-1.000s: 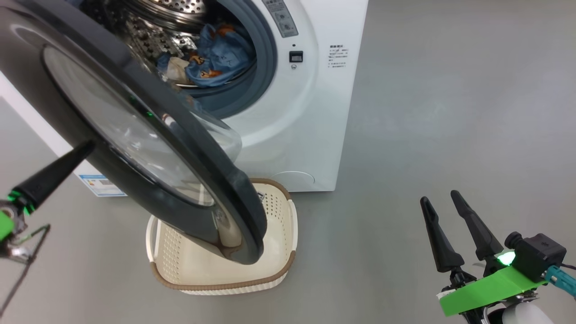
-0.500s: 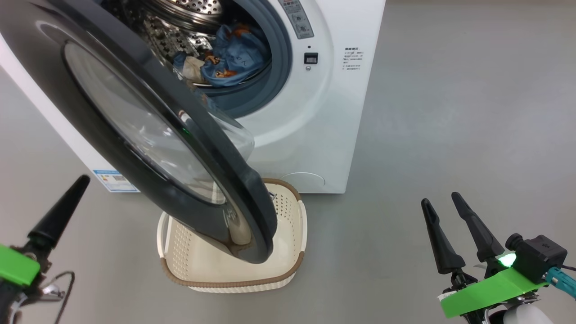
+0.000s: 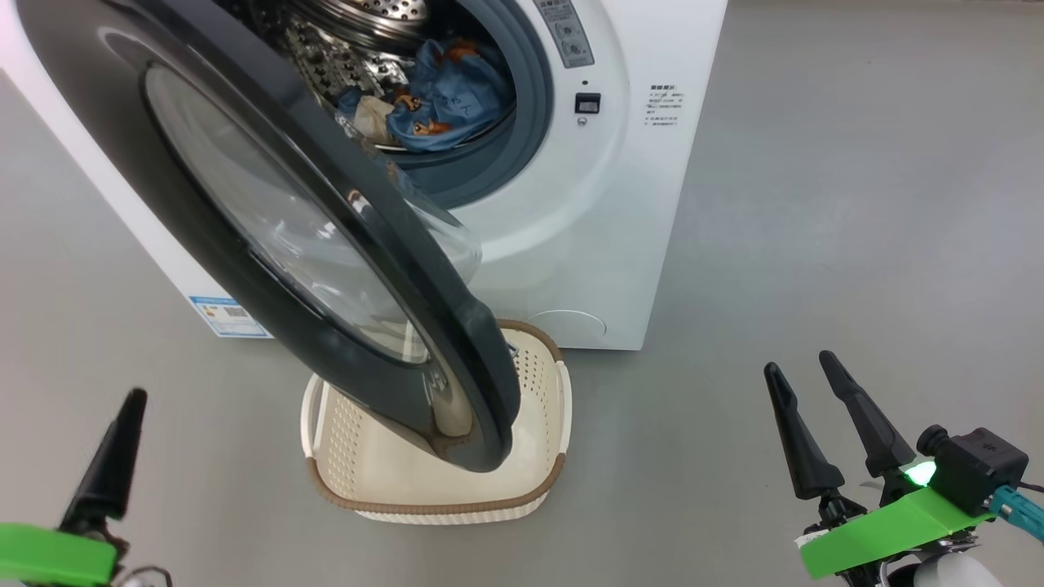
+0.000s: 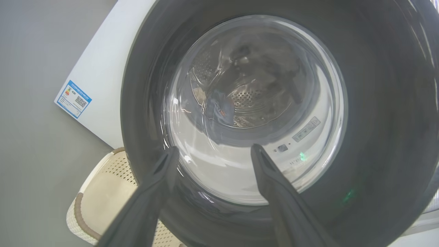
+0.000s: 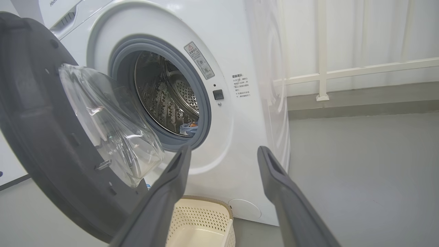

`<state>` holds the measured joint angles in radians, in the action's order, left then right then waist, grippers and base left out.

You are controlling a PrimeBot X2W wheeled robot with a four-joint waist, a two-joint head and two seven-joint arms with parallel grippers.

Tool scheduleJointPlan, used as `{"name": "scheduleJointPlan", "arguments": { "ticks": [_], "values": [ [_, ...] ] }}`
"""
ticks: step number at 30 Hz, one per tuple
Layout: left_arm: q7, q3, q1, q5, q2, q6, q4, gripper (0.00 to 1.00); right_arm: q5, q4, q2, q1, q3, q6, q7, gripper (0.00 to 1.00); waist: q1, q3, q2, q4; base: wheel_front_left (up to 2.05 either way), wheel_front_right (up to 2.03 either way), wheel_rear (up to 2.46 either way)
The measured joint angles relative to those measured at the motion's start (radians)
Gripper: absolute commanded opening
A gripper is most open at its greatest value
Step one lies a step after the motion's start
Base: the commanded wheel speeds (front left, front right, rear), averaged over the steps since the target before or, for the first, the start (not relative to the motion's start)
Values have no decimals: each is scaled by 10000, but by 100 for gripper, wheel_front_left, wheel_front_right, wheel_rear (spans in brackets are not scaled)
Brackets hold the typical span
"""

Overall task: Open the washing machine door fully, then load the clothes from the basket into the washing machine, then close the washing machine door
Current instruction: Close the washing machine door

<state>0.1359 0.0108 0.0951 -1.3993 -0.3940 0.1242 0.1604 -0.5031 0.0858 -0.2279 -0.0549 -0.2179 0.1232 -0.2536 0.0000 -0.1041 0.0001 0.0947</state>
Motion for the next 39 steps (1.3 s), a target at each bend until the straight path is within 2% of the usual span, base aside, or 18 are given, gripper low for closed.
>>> {"name": "scheduleJointPlan", "arguments": {
  "ticks": [4, 11, 17, 20, 30, 34, 39],
  "values": [
    [-901, 499, -221, 462, -134, 0, 144, 100, 0, 4, -2, 1, -8, 0, 0, 100, 0, 15, -1, 51, 0, 0, 0],
    [-3219, 1762, -391, 1553, -541, 0, 627, 100, -2, 29, -13, 2, -35, 0, 0, 100, 1, 112, 0, 181, 0, 0, 0],
    [-3839, 2357, -389, 3016, -656, 13, 1262, 100, -2, 42, -13, 12, -52, 0, 0, 100, 0, 193, 0, 305, 0, 0, 0],
    [-3841, 1768, -386, 4320, -395, 15, 1289, 100, -2, 42, -13, 13, -50, 0, 0, 100, 0, 183, 0, 373, 0, 0, 0],
    [-3910, 90, -882, 9028, 1012, 17, 897, 100, -2, 54, -15, 11, -79, 0, 0, 100, 1, 134, 0, 444, 0, 0, 0],
    [-3910, -430, -1182, 10128, 1599, 17, 738, 100, -4, 59, -21, 9, -98, 0, 0, 100, 0, 131, -1, 435, 0, 0, 0],
    [-3910, -594, -1452, 10671, 2021, 17, 742, 100, -6, 71, -25, 8, -105, 0, 0, 100, 0, 131, 0, 458, 0, 0, 0]
  ]
}}
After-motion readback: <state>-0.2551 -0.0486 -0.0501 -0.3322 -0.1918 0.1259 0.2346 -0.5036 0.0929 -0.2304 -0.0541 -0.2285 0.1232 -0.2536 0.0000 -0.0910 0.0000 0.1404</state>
